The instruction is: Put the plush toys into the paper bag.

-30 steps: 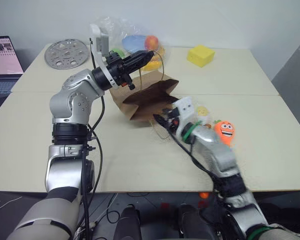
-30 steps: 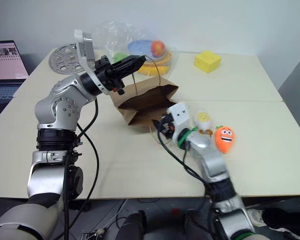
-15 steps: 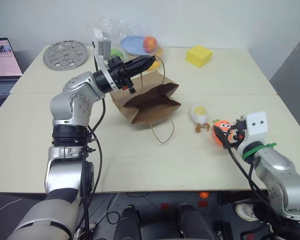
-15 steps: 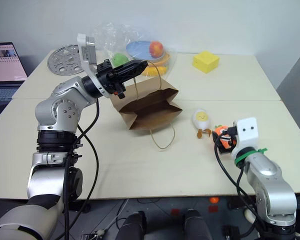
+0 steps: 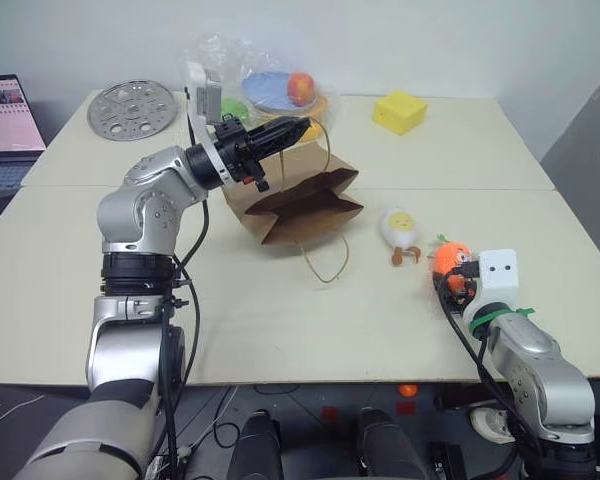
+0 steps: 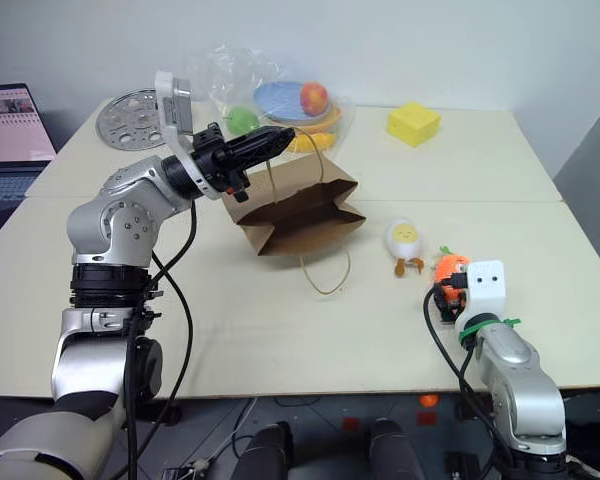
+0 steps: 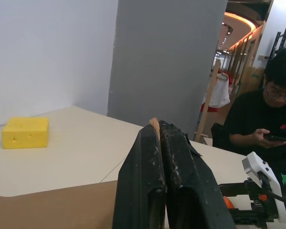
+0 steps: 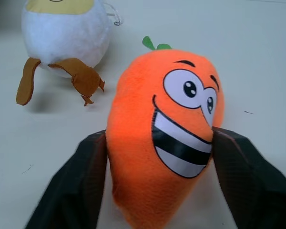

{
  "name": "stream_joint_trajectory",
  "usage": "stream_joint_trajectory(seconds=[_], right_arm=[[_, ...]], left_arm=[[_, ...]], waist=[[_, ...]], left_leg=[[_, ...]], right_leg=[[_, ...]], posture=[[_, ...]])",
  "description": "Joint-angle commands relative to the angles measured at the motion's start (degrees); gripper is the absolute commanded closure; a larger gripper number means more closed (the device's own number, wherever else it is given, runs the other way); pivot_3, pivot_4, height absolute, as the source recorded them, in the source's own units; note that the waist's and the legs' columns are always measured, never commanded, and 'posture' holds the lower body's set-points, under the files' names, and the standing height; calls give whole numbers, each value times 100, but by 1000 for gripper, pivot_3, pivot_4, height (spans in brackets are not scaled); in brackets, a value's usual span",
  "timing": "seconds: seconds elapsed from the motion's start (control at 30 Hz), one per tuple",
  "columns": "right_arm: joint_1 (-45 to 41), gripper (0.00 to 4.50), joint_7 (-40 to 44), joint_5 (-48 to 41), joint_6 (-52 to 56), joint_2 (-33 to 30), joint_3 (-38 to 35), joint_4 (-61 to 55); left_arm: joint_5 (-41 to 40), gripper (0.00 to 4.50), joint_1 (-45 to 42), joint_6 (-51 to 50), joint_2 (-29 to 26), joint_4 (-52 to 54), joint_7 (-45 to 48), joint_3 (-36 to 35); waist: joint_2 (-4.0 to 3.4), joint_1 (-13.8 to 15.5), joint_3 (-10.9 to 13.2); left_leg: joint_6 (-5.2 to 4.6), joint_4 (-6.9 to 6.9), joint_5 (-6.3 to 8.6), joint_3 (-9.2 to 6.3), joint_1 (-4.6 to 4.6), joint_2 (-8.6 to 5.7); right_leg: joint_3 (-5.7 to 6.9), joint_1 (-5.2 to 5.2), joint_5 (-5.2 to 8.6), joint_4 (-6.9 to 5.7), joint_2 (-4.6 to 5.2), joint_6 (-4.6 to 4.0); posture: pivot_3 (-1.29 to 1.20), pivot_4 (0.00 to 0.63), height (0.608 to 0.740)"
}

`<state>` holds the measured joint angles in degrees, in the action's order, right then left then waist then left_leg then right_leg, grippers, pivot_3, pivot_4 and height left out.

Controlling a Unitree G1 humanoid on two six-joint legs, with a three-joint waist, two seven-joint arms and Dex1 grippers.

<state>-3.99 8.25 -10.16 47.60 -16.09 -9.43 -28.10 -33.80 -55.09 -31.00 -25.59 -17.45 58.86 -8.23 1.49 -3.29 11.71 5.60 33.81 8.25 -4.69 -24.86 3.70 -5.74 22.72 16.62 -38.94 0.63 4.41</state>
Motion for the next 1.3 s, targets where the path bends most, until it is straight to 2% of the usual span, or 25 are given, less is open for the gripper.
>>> stream_joint_trajectory(seconds=[0.03, 0.2, 0.27, 0.3, 0.37, 0.43, 0.53, 0.6, 0.73, 0.83, 1.03, 1.3], right_arm=[[22, 2562, 52, 29, -221, -55, 9, -28], [22, 4128, 186, 39, -379, -277, -55, 26], [16, 4495, 206, 13, -393, -315, -80, 32], [2, 4495, 273, 33, -461, -421, -75, 2], [-371, 4495, 1308, -712, -523, -863, -159, -312], [-742, 4495, 2030, -1527, -136, -1243, -254, -645], [-1173, 4495, 2485, -2442, 536, -1499, -112, -897], [-1617, 4495, 2363, -2641, 806, -1354, 225, -887], [-2292, 4495, 1644, -2247, 956, -724, 941, -323], [-2565, 4495, 1422, -1661, 549, -428, 1652, 184], [-3518, 4495, 850, -816, -222, 624, 2113, 1937], [-4550, 4495, 642, -225, -1389, 1591, 2073, 4348]], left_arm=[[-83, 4500, -42, 16, -55, 278, -5, -70], [-81, 4500, -37, 15, -64, 269, 13, -73], [-83, 4500, -44, 15, -62, 257, 11, -81], [-74, 4500, -33, 31, -74, 261, 27, -78], [-75, 4500, -55, 23, -116, 242, 74, -81], [-85, 4500, -58, -1, -146, 234, 100, -87], [-83, 4500, -74, -4, -162, 197, 111, -85], [-56, 4500, -115, 24, -152, 148, 123, -65], [-54, 4500, -197, 36, -96, 136, 93, -23], [-56, 4500, -206, 50, -33, 137, 77, -8], [-129, 4500, -119, -82, 53, 349, 10, 9], [-227, 4500, -113, -260, 107, 541, 1, 16]], waist=[[0, -1, 0], [0, 1, 0], [0, 1, 0], [0, 1, 0], [-4, -6, 3], [-5, -37, 4], [-2, -33, 2], [-2, -23, 2], [-2, -18, 3], [-2, 1, 3], [-3, -4, 3], [-3, -13, 3]], left_leg=[[0, 0, 0, 0, 0, 0], [0, 0, 0, 1, 0, -1], [0, 0, 0, 0, 0, 0], [0, 0, 0, 0, 0, 0], [0, 3, 0, 2, -1, -1], [0, 4, 0, 9, -1, -1], [0, 5, 0, -3, 4, 2], [0, 3, 0, -10, 4, 4], [0, 3, 0, -7, 1, 2], [0, 5, 0, -7, 1, 2], [0, 3, 0, -5, -3, 2], [0, -9, 0, -7, -4, 3]], right_leg=[[0, 0, 0, 0, 0, 0], [-1, 0, 0, 0, 0, 0], [0, 0, 0, 0, 0, 0], [0, 0, 0, 0, 0, 0], [-3, 0, 0, 0, 0, 0], [-9, 0, 0, 2, 1, 0], [1, -5, 0, -3, -4, 1], [8, -7, 0, -3, -5, 1], [4, -4, 0, -1, -3, 0], [4, -4, 0, 0, -3, 0], [4, 3, -1, -2, -4, 0], [9, 7, -16, -3, -4, -24]], posture=[[0, 150, 740], [0, 150, 740], [0, 150, 740], [0, 150, 740], [0, 150, 740], [0, 150, 740], [0, 150, 740], [0, 150, 740], [0, 150, 740], [0, 150, 740], [0, 150, 740], [0, 150, 740]])
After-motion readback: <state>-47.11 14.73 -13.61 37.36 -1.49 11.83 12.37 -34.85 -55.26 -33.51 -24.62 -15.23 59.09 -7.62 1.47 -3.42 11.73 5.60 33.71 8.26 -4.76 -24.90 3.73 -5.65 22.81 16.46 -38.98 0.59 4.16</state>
